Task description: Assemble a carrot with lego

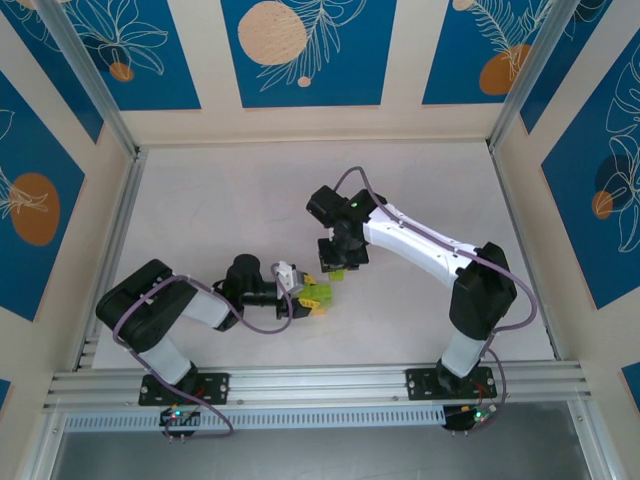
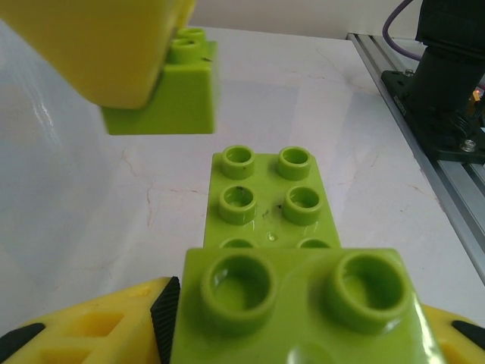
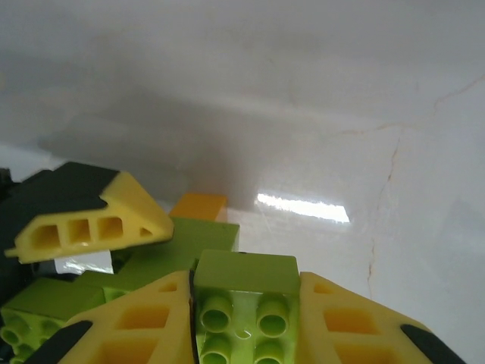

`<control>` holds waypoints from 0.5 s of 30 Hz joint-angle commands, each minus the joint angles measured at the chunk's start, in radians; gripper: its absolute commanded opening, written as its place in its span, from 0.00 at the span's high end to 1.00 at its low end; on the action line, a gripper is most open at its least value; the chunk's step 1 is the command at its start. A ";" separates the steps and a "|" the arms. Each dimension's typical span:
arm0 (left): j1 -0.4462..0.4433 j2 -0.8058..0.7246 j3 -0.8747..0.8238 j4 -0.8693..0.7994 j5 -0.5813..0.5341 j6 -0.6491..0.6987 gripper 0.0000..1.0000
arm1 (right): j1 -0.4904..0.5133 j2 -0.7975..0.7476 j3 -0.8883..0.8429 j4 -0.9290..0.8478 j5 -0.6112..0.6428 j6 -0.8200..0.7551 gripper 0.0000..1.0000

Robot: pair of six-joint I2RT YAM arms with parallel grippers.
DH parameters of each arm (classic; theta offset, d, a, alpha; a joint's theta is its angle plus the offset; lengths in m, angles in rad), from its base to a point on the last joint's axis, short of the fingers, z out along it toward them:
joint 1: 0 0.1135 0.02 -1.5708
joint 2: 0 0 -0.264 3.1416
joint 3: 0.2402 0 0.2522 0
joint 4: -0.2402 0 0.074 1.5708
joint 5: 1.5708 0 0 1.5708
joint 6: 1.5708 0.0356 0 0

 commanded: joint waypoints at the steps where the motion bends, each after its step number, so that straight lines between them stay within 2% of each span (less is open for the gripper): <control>1: -0.003 0.013 0.020 -0.007 0.024 0.036 0.50 | 0.018 -0.041 -0.018 -0.060 -0.002 0.039 0.71; 15: -0.007 0.016 0.023 -0.017 0.019 0.041 0.50 | 0.081 -0.073 -0.003 -0.089 -0.020 0.074 0.72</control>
